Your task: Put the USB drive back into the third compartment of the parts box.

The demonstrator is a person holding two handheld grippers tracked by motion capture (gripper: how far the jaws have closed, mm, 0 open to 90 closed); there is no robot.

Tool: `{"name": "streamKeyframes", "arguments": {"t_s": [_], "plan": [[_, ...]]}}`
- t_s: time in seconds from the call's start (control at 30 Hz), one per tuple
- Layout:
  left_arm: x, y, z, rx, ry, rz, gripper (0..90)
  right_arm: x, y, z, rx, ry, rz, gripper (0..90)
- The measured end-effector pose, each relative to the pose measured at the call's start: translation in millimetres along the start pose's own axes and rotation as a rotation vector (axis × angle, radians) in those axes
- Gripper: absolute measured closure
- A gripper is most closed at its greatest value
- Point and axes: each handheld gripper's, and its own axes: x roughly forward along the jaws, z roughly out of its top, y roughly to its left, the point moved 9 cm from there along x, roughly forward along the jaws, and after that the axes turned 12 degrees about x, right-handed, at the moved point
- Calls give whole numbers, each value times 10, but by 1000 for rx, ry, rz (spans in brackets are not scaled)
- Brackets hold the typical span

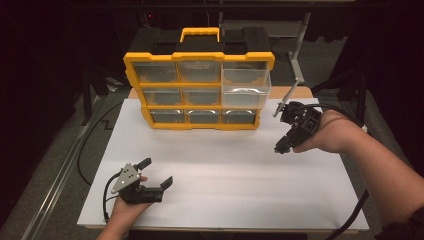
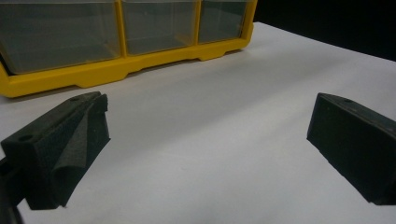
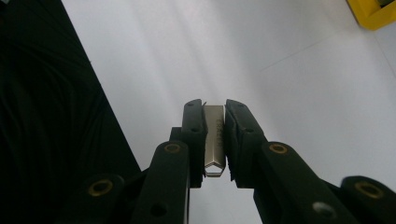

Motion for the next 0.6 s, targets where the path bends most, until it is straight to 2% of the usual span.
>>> {"name": "streamKeyframes", "arguments": {"t_s": [0.3,0.47,0.6], "plan": [[10,-20,-16,13,17,-12,1,-217,12,65,-12,5,-6,801],[2,-19,-6,12,11,-10,2,-355,35,124,-11,-6,-5,802],[-4,-21,-1,16,7,-8,2,-456,44,156,-19,0,-21,801]]}}
